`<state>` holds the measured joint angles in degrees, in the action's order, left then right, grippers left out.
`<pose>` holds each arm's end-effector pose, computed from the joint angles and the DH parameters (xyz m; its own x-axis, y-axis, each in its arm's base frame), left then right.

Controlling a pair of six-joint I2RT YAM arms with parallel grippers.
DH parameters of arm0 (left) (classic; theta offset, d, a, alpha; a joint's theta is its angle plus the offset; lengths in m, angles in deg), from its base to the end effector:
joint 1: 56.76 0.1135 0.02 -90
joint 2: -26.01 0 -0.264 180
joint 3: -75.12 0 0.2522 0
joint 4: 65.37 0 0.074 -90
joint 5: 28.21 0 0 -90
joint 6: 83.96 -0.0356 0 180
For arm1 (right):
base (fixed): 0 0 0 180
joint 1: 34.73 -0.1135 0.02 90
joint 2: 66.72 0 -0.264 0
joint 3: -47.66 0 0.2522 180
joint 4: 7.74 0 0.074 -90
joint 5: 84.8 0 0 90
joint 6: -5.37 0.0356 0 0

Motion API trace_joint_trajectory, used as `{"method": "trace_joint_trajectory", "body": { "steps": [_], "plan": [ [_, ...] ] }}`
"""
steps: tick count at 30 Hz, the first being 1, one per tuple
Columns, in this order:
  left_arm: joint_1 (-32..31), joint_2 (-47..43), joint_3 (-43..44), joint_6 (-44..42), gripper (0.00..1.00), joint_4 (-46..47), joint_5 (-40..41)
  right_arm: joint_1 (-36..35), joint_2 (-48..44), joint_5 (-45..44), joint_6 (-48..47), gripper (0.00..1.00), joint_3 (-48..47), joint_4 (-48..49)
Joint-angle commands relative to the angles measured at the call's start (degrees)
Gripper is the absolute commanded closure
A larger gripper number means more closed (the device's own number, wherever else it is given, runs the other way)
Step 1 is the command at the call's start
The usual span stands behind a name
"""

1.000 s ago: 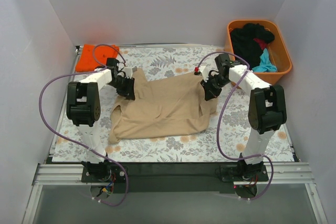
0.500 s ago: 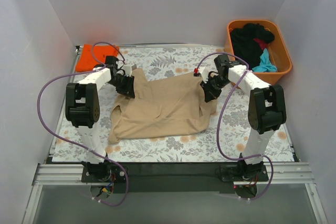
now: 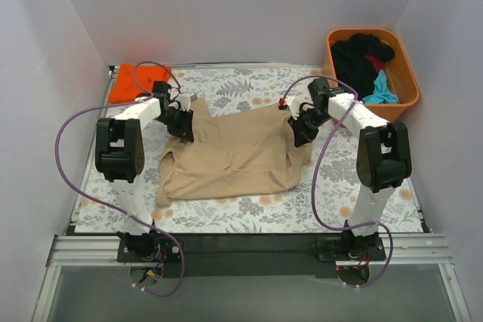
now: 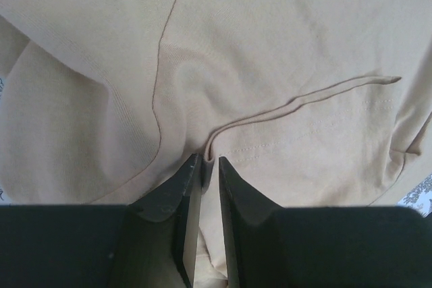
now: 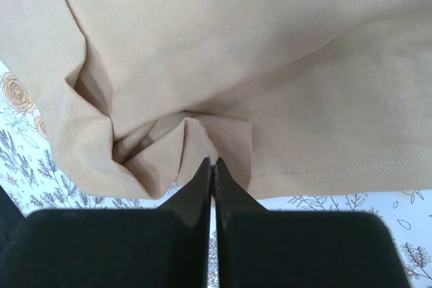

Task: Fold and stack the t-shirts
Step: Flatten the tshirt out

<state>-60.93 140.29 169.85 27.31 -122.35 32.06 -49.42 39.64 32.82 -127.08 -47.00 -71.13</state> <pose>0.3883 -0.0460 0.1677 -0.9685 -0.2452 -0.0421 -0.1856 0.8249 -0.5339 0.3522 0.1094 0.2137 -0.4602 -0.7389 -0.4922 -0.8818 0.4447 0.1569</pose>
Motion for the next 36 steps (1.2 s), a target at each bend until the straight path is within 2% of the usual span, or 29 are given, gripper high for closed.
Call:
{"method": "trace_joint_trajectory", "body": {
  "steps": [1,3,4,7,12,17,19,20,26,31,36],
  "plan": [
    [-0.2,0.2,0.9,-0.5,0.82,1.0,0.1,0.3,0.1,1.0,-1.1,0.99,-2.2,-1.7],
    [-0.2,0.4,1.3,-0.4,0.83,0.8,0.0,0.5,0.1,0.9,-1.2,0.99,-2.2,-1.8],
    [-0.2,0.4,1.4,-0.4,0.9,0.8,-0.1,0.5,-0.1,0.9,-1.2,0.99,-2.2,-1.8],
    [-0.2,-1.1,2.0,0.0,1.0,0.9,-0.3,0.9,-0.5,0.9,-1.1,0.99,-2.7,-2.1],
    [0.6,-5.9,6.6,2.5,1.0,-1.2,-2.1,2.1,-3.0,1.4,-0.1,0.99,-6.3,-2.6],
    [4.1,-10.7,18.5,6.8,1.0,-2.6,-4.4,4.8,-6.9,1.5,2.0,0.99,-13.4,-2.8],
    [7.5,-10.7,23.0,8.8,1.0,-3.7,-7.0,5.4,-7.8,1.2,3.2,0.99,-18.2,-2.8],
    [8.1,-10.7,26.8,9.4,1.0,-4.5,-7.9,6.3,-8.0,1.0,3.8,0.99,-20.4,-3.0],
    [11.4,-15.5,37.0,15.1,1.0,-3.5,-12.1,9.2,-10.8,0.1,7.2,0.99,-34.1,-2.8],
    [13.7,-23.2,39.0,20.3,1.0,1.6,-10.8,10.6,-14.9,-2.4,9.6,0.99,-43.7,-1.0],
    [14.5,-33.6,37.1,23.1,1.0,7.9,-6.6,10.9,-23.0,-4.7,11.4,0.99,-43.9,3.3]
  ]
}}
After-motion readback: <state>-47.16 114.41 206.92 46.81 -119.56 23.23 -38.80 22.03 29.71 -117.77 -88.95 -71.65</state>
